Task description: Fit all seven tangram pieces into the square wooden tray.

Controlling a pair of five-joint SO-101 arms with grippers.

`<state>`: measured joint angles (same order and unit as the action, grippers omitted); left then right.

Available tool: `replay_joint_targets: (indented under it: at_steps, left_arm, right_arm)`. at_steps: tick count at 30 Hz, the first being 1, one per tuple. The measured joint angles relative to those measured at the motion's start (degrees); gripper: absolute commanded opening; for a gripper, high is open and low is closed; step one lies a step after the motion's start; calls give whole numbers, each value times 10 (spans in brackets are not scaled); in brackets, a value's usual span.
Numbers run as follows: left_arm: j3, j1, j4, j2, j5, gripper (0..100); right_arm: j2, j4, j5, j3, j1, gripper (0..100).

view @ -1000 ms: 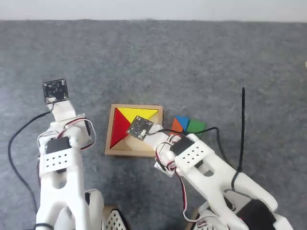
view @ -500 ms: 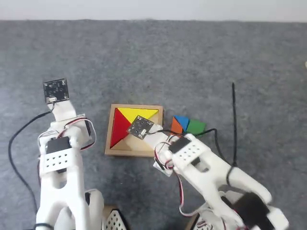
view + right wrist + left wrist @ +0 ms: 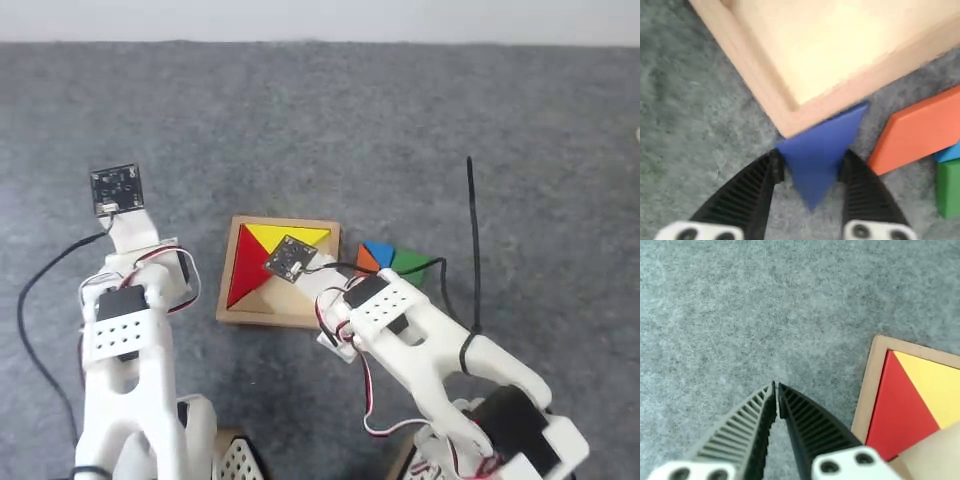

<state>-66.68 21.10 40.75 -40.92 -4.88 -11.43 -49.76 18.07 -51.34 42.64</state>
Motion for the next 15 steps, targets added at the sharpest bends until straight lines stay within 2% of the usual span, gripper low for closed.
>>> replay_joint_targets:
  at_steps: [9,15]
  left_arm:
    - [0,0,0,0,0,13]
    - [0,0,0,0,0,13]
  right_arm:
    - [-22,-26,24,0,-2,16]
    - [-128,-33,24,-29,-51,8]
